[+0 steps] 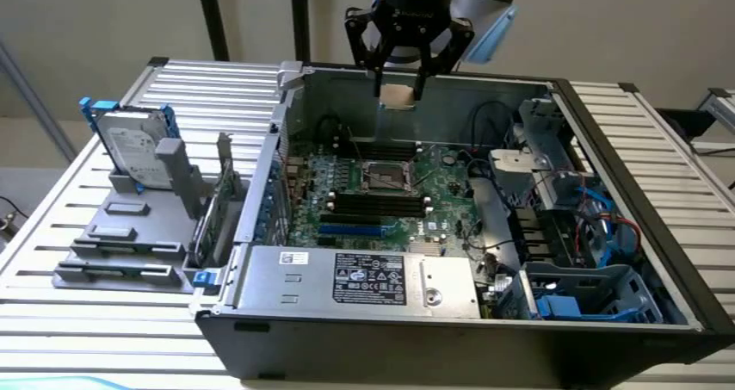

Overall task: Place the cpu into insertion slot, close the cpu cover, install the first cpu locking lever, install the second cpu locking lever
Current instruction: 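Place the cpu into insertion slot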

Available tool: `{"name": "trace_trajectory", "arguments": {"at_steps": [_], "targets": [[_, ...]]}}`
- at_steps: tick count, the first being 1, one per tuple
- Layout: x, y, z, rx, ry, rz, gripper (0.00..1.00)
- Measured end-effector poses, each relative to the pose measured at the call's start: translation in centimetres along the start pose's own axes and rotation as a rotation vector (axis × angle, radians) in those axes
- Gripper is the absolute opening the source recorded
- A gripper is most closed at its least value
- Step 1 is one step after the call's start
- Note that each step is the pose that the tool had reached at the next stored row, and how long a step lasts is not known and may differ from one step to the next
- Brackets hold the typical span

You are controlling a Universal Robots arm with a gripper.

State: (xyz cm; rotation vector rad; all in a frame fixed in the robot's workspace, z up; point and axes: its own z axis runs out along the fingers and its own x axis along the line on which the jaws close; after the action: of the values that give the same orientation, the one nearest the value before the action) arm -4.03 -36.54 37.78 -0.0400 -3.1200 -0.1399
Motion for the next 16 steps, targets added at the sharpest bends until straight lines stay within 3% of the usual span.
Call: {"name": "trace_trajectory", "arguments": {"at_steps": [6, 10, 16], "targets": [[0.0, 0.14, 0.07, 0.0001, 0.0000, 0.000, 0.55], [-0.2, 0.81, 0.32, 0.0018, -0.0001, 0.000, 0.55], [-0.4, 2.81, 1.19, 0.0168, -0.0005, 0.000, 0.55]]}}
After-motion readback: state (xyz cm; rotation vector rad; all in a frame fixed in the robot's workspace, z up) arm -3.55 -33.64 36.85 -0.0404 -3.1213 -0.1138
